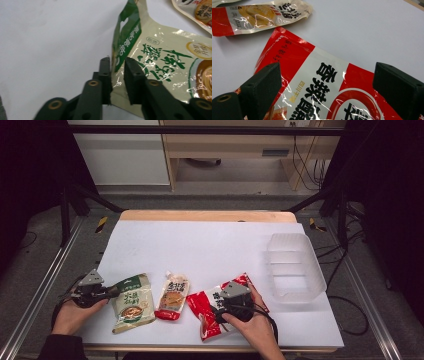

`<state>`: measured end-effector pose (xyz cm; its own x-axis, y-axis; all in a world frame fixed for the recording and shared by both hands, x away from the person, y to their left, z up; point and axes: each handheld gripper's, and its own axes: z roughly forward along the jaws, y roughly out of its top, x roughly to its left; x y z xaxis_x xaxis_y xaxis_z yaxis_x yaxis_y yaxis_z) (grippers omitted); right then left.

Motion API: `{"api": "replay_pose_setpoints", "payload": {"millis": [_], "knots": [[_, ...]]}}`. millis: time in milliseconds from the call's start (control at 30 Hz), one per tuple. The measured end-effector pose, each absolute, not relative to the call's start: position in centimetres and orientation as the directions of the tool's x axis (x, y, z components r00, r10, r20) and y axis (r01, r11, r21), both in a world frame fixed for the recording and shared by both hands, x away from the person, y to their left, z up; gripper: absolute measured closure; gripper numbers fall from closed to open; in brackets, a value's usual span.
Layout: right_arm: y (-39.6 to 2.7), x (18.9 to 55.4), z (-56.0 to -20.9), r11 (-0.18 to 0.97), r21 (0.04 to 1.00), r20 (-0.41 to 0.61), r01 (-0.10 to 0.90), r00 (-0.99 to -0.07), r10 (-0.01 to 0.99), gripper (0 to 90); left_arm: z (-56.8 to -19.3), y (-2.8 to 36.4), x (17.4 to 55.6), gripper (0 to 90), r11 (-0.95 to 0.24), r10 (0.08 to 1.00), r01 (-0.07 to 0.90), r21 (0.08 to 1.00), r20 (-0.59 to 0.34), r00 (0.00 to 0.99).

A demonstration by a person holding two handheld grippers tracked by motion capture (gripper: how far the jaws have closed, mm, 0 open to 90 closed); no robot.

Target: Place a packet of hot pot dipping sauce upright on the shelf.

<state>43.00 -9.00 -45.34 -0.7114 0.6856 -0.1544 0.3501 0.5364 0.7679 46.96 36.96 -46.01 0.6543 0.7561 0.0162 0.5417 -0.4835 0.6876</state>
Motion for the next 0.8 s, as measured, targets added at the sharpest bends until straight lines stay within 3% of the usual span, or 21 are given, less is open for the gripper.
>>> {"api": "replay_pose_setpoints", "payload": {"millis": [200, 533, 800], "knots": [[-9.1, 43.0, -45.3, 0.535, 0.769, -0.155, 0.35, -0.71, 0.687, 9.3, -44.6, 37.7, 46.6, 89.9, -0.456, 0.761, 0.545, 0.703, -0.009, 0.648], [-9.0, 42.9, -45.2, 0.541, 0.767, -0.153, 0.344, -0.722, 0.675, 9.3, -38.4, 37.5, 43.8, 90.0, -0.439, 0.722, 0.445, 0.781, 0.011, 0.692], [-8.5, 42.3, -44.5, 0.551, 0.775, -0.127, 0.309, -0.779, 0.615, 8.9, -33.6, 34.5, 40.9, 90.0, -0.543, 0.631, 0.323, 0.775, 0.122, 0.766]]}}
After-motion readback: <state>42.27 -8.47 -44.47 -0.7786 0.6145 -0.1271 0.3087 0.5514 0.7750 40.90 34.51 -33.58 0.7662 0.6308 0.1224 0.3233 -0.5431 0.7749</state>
